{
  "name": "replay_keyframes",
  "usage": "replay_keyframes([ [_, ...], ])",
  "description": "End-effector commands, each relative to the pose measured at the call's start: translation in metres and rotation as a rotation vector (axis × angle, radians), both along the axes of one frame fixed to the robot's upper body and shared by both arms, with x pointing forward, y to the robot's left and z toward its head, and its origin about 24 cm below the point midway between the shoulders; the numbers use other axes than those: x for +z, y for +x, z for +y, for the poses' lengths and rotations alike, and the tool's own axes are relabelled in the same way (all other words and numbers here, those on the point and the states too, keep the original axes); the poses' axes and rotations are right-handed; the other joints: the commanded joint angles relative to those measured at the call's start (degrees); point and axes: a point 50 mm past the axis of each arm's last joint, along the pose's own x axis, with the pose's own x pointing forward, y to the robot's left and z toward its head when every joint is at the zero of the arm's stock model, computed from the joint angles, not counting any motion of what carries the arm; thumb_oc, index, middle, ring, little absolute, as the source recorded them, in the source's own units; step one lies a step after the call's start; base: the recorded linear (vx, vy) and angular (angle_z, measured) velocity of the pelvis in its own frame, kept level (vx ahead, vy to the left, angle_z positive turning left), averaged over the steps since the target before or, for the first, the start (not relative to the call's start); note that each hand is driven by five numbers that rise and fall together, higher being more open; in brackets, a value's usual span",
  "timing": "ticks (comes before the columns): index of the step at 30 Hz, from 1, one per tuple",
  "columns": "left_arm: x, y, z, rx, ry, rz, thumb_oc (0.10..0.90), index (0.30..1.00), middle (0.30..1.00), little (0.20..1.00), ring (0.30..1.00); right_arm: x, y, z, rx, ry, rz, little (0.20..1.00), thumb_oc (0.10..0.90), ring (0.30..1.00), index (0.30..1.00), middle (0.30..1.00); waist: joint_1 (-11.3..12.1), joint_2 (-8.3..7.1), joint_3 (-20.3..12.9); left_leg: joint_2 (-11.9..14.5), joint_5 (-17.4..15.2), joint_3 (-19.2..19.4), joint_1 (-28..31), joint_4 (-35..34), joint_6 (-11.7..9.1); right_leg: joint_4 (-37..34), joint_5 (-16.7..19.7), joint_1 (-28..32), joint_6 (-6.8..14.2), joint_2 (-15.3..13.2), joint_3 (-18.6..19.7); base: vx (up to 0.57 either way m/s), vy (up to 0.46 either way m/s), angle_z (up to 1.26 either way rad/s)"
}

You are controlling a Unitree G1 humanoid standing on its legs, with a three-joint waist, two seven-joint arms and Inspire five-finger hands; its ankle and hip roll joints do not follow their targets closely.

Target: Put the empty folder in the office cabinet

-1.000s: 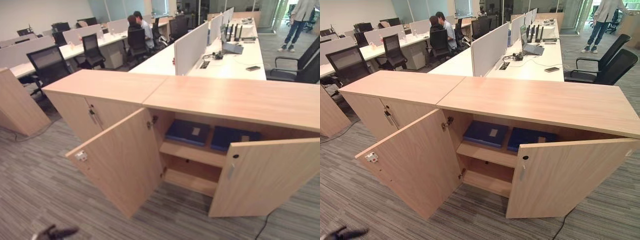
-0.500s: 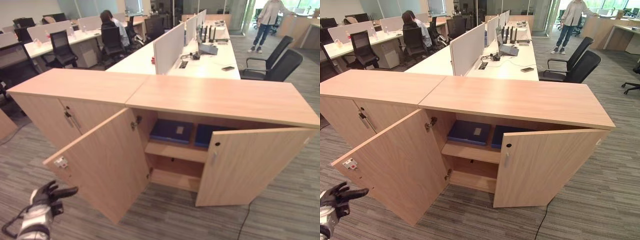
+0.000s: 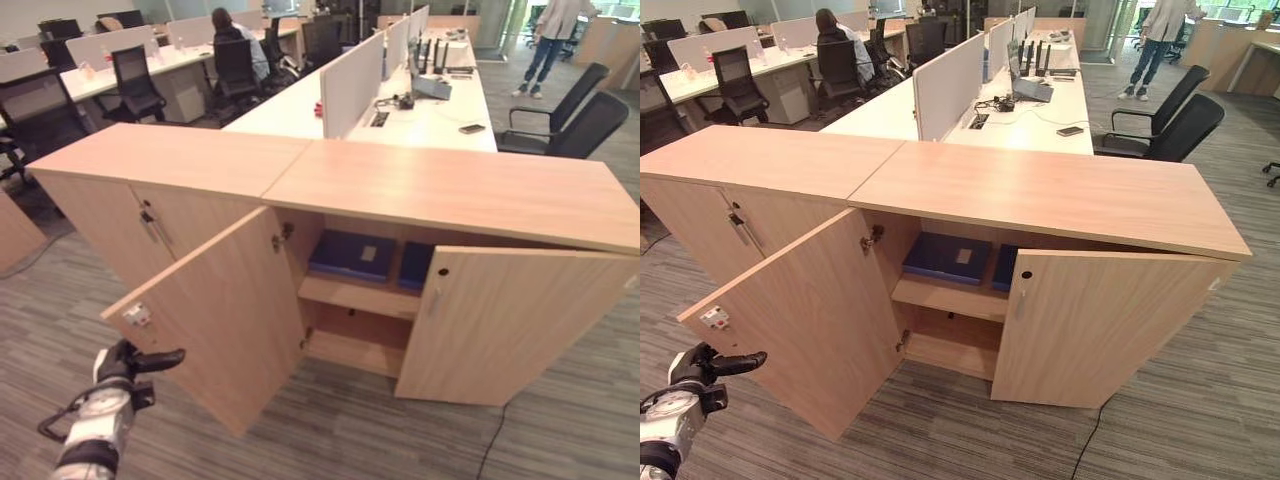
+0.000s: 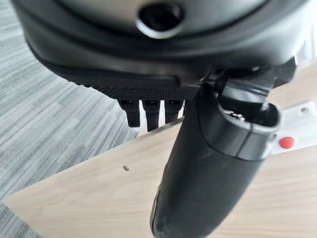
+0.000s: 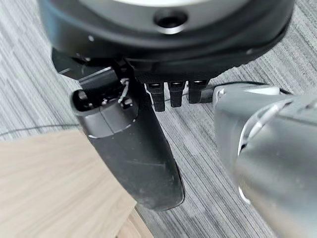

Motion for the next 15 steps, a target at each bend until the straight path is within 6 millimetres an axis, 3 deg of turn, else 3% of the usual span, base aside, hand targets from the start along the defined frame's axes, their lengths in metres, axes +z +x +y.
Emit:
replay_keyframes([
  [1, 0.092, 0.096, -0.083, -0.406, -0.011, -0.527, 0.800, 0.900, 0.900, 0.900, 0.900, -0.001, 0.020, 0.008, 0.035, 0.015, -0.042, 0.900, 0.800, 0.900, 0.900, 0.900, -4.09, 0.44, -2.45, -0.56, -9.47, -0.14, 3.63, -0.16, -0.73, -6.23, 9.14, -4.39, 3.31, 0.16, 1.53, -0.01, -0.003, 0.04],
  [2, 0.090, 0.090, -0.117, -0.528, -0.087, -0.581, 0.800, 0.900, 0.900, 0.900, 0.900, -0.002, 0.020, 0.012, 0.028, 0.023, -0.042, 0.900, 0.800, 0.900, 0.900, 0.900, -3.86, 0.20, -2.17, -0.64, -9.53, -0.26, 3.73, -0.16, -0.61, -6.23, 9.11, -4.21, 3.29, 0.10, 1.34, -0.01, 0.002, 0.06],
  [4, 0.080, 0.071, -0.153, -0.691, -0.276, -0.598, 0.800, 0.900, 0.900, 0.900, 0.900, -0.002, 0.020, 0.013, 0.019, 0.033, -0.041, 0.900, 0.800, 0.900, 0.900, 0.900, -3.56, 0.21, -1.71, -0.76, -9.57, -0.34, 3.77, -0.16, -0.42, -6.14, 9.37, -4.14, 3.30, -0.06, 1.08, 0.00, 0.011, 0.07],
  [6, 0.076, 0.044, -0.182, -0.883, -0.509, -0.581, 0.800, 0.900, 0.900, 0.900, 0.900, -0.003, 0.016, 0.014, 0.018, 0.050, -0.027, 0.900, 0.800, 0.900, 0.900, 0.900, -3.42, 0.47, -1.64, -0.89, -9.70, -0.25, 3.93, -0.16, -0.23, -6.12, 9.89, -4.10, 3.41, -0.22, 0.94, 0.01, 0.016, 0.09],
  [7, 0.076, 0.042, -0.182, -0.885, -0.514, -0.576, 0.800, 0.900, 0.900, 0.900, 0.900, -0.003, 0.014, 0.015, 0.018, 0.052, -0.024, 0.900, 0.800, 0.900, 0.900, 0.900, -3.35, 0.39, -1.82, -0.89, -9.73, -0.23, 3.98, -0.16, -0.22, -6.15, 9.92, -4.07, 3.42, -0.21, 0.96, 0.02, 0.015, 0.11],
  [8, 0.073, 0.019, -0.215, -1.126, -0.684, -0.486, 0.800, 0.900, 0.900, 0.900, 0.900, -0.005, 0.009, 0.021, 0.024, 0.087, -0.010, 0.900, 0.800, 0.900, 0.900, 0.900, -3.58, 0.43, -1.78, -0.98, -10.08, -0.10, 4.21, -0.16, -0.06, -6.25, 10.56, -4.00, 3.62, -0.39, 1.10, 0.02, 0.003, 0.28],
  [9, 0.076, 0.003, -0.241, -1.335, -0.734, -0.403, 0.800, 0.900, 0.900, 0.900, 0.900, -0.007, 0.005, 0.025, 0.037, 0.103, 0.008, 0.900, 0.800, 0.900, 0.900, 0.900, -3.61, 0.22, -1.77, -1.00, -10.35, -0.02, 4.38, -0.16, 0.05, -6.43, 10.69, -3.80, 3.73, -0.32, 1.30, 0.02, -0.006, 0.23],
  [11, 0.081, -0.005, -0.254, -1.451, -0.735, -0.375, 0.800, 0.900, 0.900, 0.900, 0.900, -0.006, 0.004, 0.024, 0.040, 0.096, 0.015, 0.900, 0.800, 0.900, 0.900, 0.900, -3.57, -0.11, -1.65, -1.06, -10.47, -0.14, 4.51, -0.16, 0.12, -6.45, 10.70, -3.64, 3.78, -0.26, 1.49, 0.01, -0.016, 0.06],
  [15, 0.069, -0.009, -0.269, -1.433, -0.852, -0.329, 0.800, 0.900, 0.900, 0.900, 0.900, -0.007, 0.006, 0.028, 0.046, 0.096, 0.016, 0.900, 0.800, 0.900, 0.900, 0.900, -3.81, -0.44, -1.38, -1.10, -10.52, -0.48, 4.58, -0.16, 0.24, -6.16, 10.44, -3.56, 3.77, -0.15, 1.52, -0.01, -0.014, -0.20],
])
